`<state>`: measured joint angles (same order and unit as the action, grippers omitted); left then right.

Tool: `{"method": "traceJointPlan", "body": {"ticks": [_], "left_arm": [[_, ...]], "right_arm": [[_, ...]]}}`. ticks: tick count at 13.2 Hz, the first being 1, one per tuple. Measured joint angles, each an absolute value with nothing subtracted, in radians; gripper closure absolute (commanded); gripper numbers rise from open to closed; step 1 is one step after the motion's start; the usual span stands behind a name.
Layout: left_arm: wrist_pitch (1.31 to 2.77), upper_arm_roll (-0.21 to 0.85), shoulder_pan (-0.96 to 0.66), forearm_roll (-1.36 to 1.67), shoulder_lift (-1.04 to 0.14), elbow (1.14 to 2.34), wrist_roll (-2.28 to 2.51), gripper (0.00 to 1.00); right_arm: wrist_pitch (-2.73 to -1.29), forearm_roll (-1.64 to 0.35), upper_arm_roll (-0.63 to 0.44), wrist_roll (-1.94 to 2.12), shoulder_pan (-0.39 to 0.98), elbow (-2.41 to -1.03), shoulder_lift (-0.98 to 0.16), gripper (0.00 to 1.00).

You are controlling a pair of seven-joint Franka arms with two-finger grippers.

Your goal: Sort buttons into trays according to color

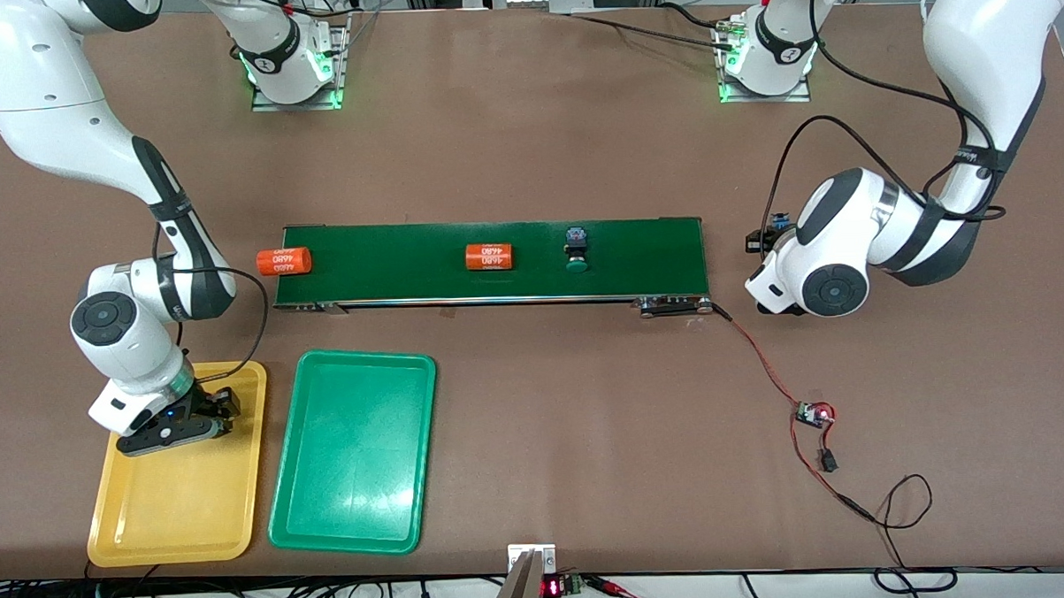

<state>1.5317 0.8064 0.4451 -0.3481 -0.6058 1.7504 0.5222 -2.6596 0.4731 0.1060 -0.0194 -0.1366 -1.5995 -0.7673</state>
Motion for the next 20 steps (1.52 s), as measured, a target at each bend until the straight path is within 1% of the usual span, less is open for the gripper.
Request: {"method": "traceJointPlan", "body": {"ticks": [3,5,7,8,9,10,11,15,16,20], "left_arm": [[1.655,0.816,0.402,-0.235,-0.626,1.748,0.529,0.83],[1.741,0.815,0.326,-0.227,-0.665,1.750,0.592,0.83],[1.812,0.814,0.267,-0.227,-0.700,1.750,0.648,0.83],[1.826,0.814,0.253,-0.227,-0.707,1.750,0.663,0.78],[1.830,0.815,0.245,-0.227,-0.707,1.750,0.674,0.71],[1.830,0.817,0.238,-0.227,-0.707,1.748,0.688,0.26],[1.830,0.817,0.225,-0.227,-0.707,1.748,0.708,0.00],[1.826,0.819,0.201,-0.227,-0.701,1.717,0.787,0.00],[1.802,0.818,0.206,-0.227,-0.700,1.683,0.787,0.00],[1.611,0.815,0.246,-0.227,-0.689,1.476,0.784,0.00]], "right_arm": [[-2.642,0.473,0.109,-0.019,-0.135,-1.598,-0.755,0.00],[-2.573,0.473,0.119,-0.031,-0.129,-1.599,-0.720,0.00],[-2.469,0.471,0.133,-0.069,-0.112,-1.610,-0.659,0.00],[-2.420,0.464,0.147,-0.088,-0.103,-1.623,-0.624,0.00],[-2.377,0.445,0.160,-0.103,-0.093,-1.639,-0.588,0.00],[-2.337,0.418,0.171,-0.109,-0.085,-1.657,-0.553,0.00],[-2.302,0.393,0.182,-0.114,-0.078,-1.677,-0.519,0.00],[-2.215,0.309,0.229,-0.150,-0.070,-1.763,-0.397,0.00],[-2.208,0.277,0.242,-0.158,-0.069,-1.789,-0.367,0.00],[-2.197,0.155,0.264,-0.179,-0.044,-1.913,-0.247,0.00]]}}
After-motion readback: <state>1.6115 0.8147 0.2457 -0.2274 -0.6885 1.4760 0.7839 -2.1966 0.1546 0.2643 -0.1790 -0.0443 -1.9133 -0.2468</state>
